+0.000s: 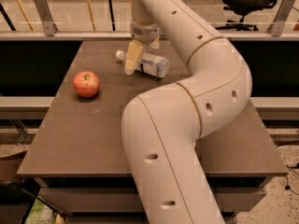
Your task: Place blue plastic bottle upright
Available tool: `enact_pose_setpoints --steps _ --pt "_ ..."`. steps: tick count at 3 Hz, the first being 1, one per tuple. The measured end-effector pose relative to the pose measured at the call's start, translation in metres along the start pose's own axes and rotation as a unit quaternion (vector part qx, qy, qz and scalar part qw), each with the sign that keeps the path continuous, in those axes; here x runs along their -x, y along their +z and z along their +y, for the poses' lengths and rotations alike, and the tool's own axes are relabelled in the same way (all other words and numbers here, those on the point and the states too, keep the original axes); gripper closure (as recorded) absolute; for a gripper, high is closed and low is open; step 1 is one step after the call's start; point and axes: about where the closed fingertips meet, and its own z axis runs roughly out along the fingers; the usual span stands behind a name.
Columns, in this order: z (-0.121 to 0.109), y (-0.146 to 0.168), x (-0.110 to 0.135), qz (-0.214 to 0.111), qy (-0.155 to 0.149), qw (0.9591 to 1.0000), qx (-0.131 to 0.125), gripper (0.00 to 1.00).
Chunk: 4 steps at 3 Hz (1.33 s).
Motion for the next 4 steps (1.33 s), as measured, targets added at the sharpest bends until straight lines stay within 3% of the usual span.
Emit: enact_pose_setpoints --steps 1,4 --pt "-0.006 0.004 0.009 -0.015 0.0 0.9998 -0.01 0.18" --pt "-0.014 0.014 0.024 -0.036 -0.001 0.9991 -0.023 0.87"
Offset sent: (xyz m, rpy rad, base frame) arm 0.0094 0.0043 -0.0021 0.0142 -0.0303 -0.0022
